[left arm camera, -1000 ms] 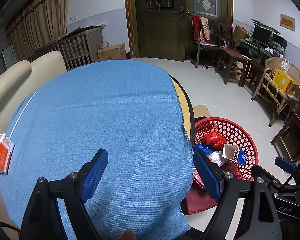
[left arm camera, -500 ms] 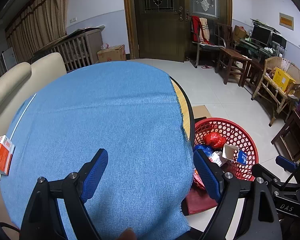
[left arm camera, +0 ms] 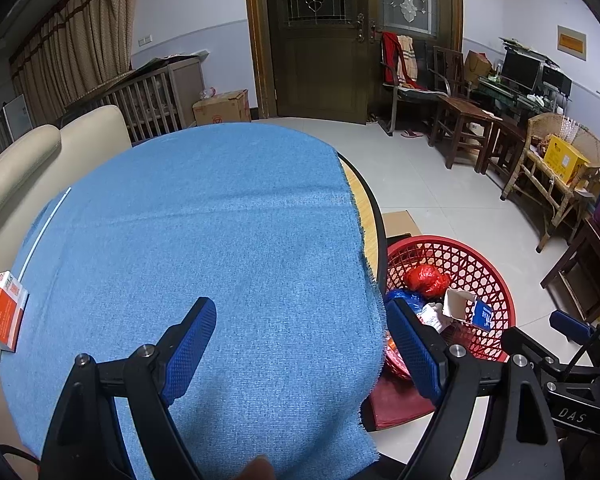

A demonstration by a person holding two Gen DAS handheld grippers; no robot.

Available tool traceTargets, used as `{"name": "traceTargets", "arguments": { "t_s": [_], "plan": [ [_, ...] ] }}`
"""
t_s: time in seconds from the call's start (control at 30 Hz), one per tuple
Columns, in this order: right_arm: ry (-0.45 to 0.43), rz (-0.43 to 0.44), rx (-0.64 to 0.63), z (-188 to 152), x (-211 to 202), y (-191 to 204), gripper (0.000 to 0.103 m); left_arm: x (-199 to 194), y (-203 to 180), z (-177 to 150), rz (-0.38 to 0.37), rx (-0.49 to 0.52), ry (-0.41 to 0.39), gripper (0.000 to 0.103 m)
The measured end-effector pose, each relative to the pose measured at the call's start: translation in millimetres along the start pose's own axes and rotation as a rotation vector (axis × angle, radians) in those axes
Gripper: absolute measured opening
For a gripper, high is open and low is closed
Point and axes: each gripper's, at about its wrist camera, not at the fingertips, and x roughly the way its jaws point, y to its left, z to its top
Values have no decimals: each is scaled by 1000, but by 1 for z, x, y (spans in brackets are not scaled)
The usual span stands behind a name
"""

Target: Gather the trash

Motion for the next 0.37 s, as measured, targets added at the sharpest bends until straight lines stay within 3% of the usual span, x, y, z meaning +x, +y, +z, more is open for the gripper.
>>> {"name": "traceTargets", "arguments": {
  "t_s": [0.37],
  "plan": [
    [3,0,0,0,0,0,103,-1,-2,-1,-24,15,-6,87]
  ]
}}
